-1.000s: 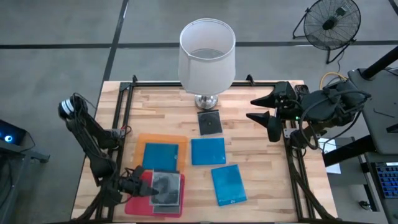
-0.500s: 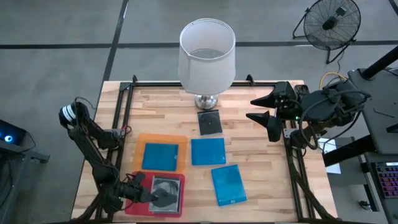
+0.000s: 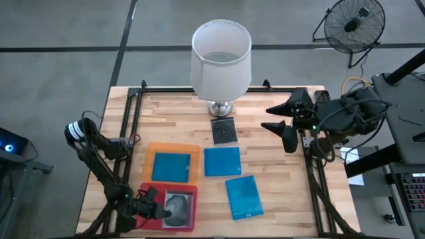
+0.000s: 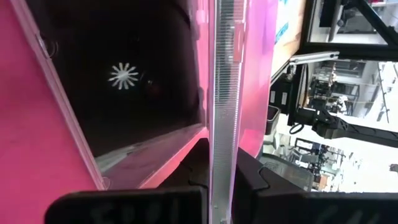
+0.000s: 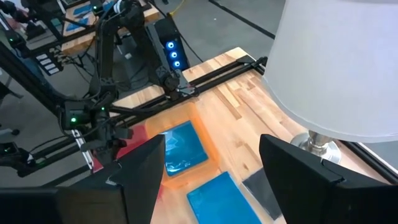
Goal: Pick & place jewel cases by type
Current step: Put the bottom black CD case into the pink bin
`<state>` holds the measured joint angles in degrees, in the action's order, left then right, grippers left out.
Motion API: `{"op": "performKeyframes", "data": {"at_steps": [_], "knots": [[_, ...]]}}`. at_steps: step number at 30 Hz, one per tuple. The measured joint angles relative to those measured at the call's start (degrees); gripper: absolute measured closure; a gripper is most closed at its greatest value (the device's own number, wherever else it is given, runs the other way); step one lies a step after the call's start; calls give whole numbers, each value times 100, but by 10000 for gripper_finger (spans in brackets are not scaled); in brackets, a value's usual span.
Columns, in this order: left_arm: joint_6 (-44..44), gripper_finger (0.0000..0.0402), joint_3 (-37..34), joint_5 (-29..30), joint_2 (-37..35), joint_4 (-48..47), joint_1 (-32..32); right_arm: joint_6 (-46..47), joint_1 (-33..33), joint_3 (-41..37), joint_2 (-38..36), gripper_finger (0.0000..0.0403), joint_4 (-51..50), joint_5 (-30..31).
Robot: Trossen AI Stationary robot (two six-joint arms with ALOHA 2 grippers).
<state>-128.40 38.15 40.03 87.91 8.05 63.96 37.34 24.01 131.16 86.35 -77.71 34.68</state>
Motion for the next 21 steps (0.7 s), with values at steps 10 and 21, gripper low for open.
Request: {"op": "performKeyframes", "data": {"at_steps": [10,21], "knots": [[-72,356,0,-14,18,-43,-13,24,0,-123,1,150,4,-2],[-111,265,-4,-30,18,-125,-22,22,0,-123,13,154,13,-2]]}}
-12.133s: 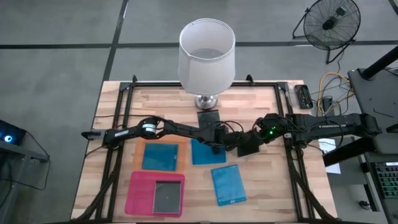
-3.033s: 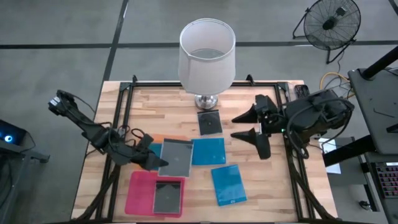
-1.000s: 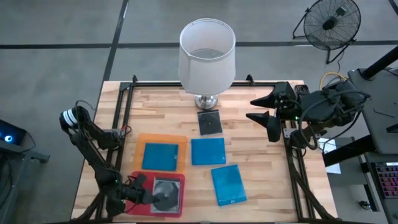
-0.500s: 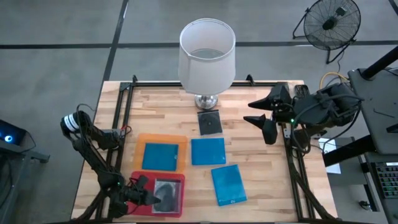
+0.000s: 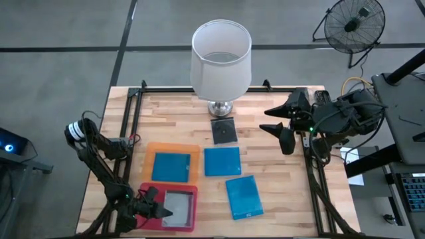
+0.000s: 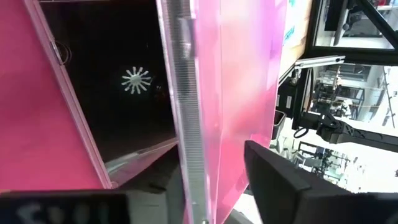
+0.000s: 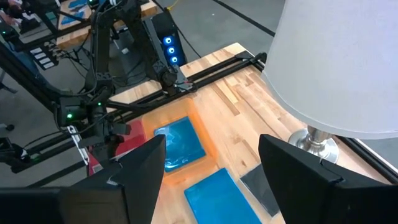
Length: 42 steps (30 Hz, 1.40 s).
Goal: Pick & place jewel cases by type
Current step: Put the bottom black CD case into the pink bin
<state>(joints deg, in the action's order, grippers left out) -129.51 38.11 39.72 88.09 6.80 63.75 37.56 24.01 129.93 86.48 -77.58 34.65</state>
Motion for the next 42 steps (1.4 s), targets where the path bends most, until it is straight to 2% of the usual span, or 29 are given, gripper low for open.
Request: {"op": "performKeyframes", "data": {"at_steps": [6,9,15,19,31,35,42], "knots": [[-83,195,-64,-50,0,-10,-2,-2,0,0,0,149,2,0],[-102,162,-96,-300,0,-16,-18,-7,0,0,0,147,2,0],[-114,117,-96,-365,0,-117,-53,-66,0,0,0,153,2,-1],[-151,109,-96,-375,0,-240,-68,-76,-2,0,0,153,1,0],[-533,108,37,-890,-52,-994,-141,-125,-2,0,-2,152,0,0],[-518,108,285,-1247,-68,-1587,-283,-122,-2,0,-2,154,0,0],[-363,108,1012,-1915,-76,-3321,-627,-120,-4,0,-2,147,0,0]]}}
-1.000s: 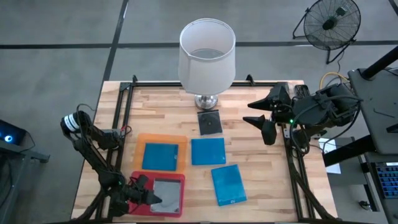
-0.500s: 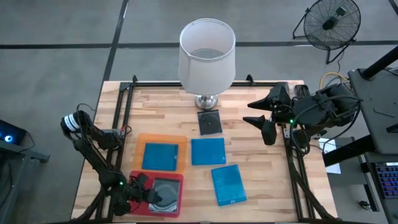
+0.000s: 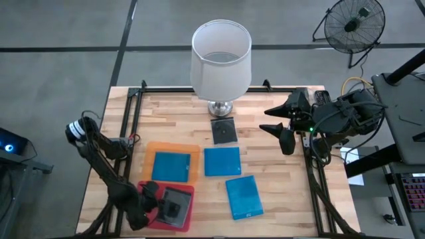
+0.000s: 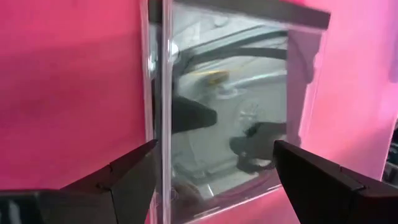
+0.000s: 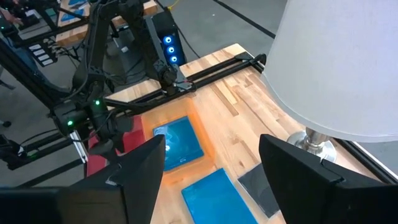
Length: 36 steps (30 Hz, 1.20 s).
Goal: Pick & place jewel cases by type
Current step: Put the bottom black CD case into the pink bin, then put the black CD case into the pink bin
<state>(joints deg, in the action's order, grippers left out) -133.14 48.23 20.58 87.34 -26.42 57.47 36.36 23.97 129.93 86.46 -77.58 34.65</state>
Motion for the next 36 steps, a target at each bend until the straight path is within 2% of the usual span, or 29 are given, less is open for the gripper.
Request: {"op": "performKeyframes", "data": {"at_steps": [7,9,16,20,26,36], "knots": [[390,108,764,-29,-5,-1163,-296,12,0,0,0,152,0,0],[598,108,1074,140,-15,-1689,-369,57,0,0,0,153,-3,0],[1677,108,2162,1832,-324,-2901,-749,453,-2,-161,-24,136,-15,262],[2718,108,2621,2287,-606,-3057,-1091,1084,-2,-379,-117,115,-25,565],[3993,108,3136,2540,-797,-3064,-1789,1961,-142,-881,-184,87,-309,664],[4737,108,3502,2427,-803,-2735,-2965,2511,-795,-2344,-195,71,-276,628]]}}
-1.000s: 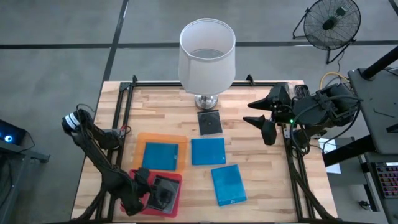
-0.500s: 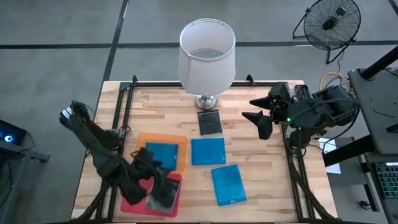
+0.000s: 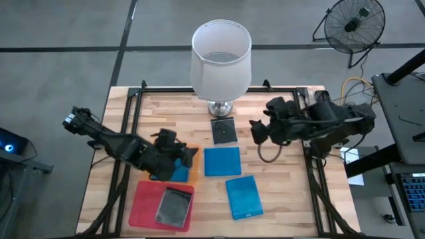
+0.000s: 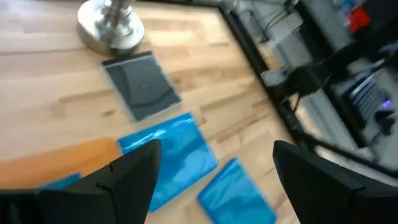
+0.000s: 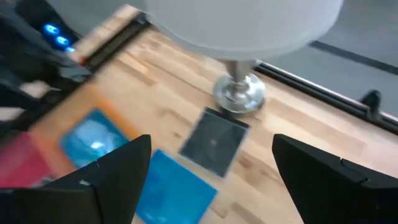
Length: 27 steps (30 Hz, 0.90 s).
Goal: Pick & place jewel cases by type
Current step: Put the black CD case into the pink bin
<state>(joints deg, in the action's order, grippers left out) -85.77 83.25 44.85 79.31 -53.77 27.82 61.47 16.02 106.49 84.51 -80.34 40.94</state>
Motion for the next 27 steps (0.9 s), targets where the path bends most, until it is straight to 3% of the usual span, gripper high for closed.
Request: {"op": "performKeyframes", "data": {"at_steps": [3,11,15,18,21,24,27], "knots": [[331,108,-6,-84,-4,395,-234,-481,-287,-544,-91,73,471,-365],[2249,108,-23,-1291,72,1327,-1160,-1764,-1125,-2231,-340,71,2677,-1662],[2420,108,-143,-1748,90,1304,-1705,-1694,-1369,-3056,-470,77,3413,-1939],[2584,108,-385,-2316,106,1370,-2121,-1543,-1520,-3631,-591,81,3923,-2447],[2843,108,-714,-2455,150,1563,-2432,-1517,-1711,-4136,-660,83,4422,-3095],[2944,108,-1092,-2507,162,2169,-2702,-1510,-1874,-4528,-664,80,4829,-3516],[3022,108,-1513,-2964,168,2970,-2941,-1515,-2015,-4801,-660,76,5217,-3535]]}}
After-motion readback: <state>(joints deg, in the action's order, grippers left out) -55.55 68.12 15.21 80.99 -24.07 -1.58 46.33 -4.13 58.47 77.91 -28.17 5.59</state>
